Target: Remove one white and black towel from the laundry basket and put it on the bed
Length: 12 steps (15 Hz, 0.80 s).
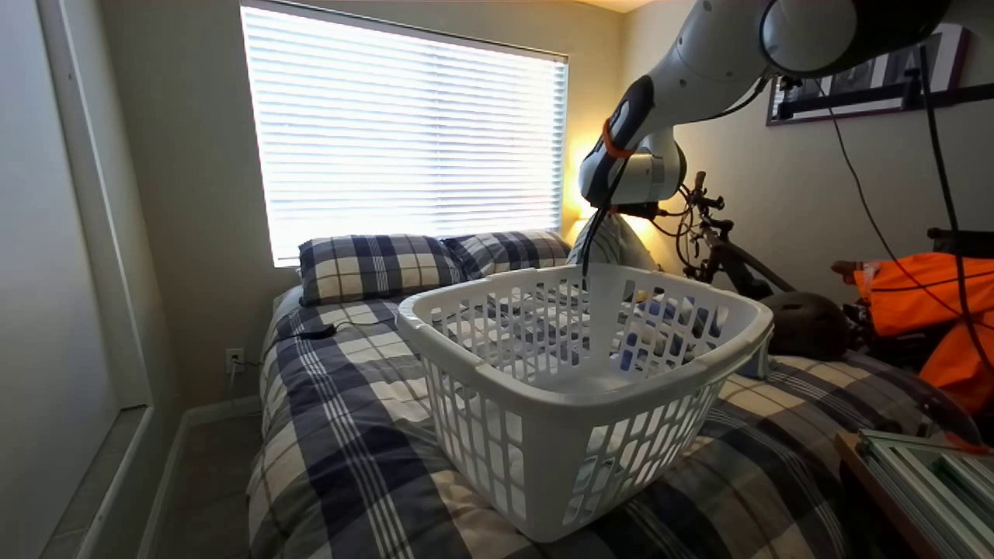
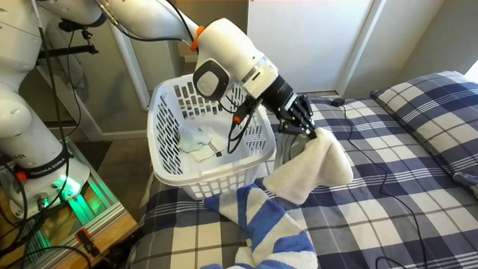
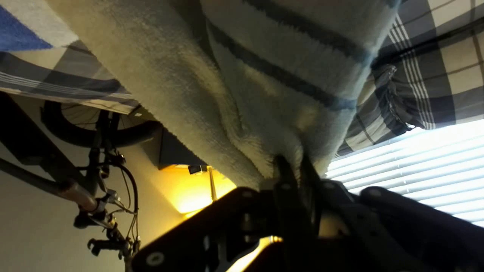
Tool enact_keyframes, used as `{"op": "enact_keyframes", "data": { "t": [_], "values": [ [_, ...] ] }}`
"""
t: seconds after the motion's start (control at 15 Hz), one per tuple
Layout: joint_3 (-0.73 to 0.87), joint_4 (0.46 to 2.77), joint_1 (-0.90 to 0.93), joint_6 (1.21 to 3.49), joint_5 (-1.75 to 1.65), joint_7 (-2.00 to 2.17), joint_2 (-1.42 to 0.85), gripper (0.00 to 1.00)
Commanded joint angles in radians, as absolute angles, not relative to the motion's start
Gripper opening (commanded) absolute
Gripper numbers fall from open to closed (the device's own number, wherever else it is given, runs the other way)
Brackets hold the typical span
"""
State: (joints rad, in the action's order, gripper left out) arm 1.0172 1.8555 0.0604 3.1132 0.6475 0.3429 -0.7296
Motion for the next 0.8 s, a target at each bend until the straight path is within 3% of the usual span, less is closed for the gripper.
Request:
{"op": "enact_keyframes", "data": {
  "t": [0.0,0.13,0.2,0.27,0.73],
  "values": [
    [0.949,1.821,-0.052,3.082,0.570,0.413,-0.727,0.02],
    [0.939,1.817,-0.095,3.082,0.537,0.438,-0.750,0.02],
    [0.935,1.813,-0.112,3.085,0.525,0.457,-0.759,0.32],
    [0.926,1.811,-0.129,3.085,0.514,0.469,-0.758,0.34],
    [0.921,1.831,-0.121,3.117,0.387,0.392,-0.639,0.81]
  ]
}}
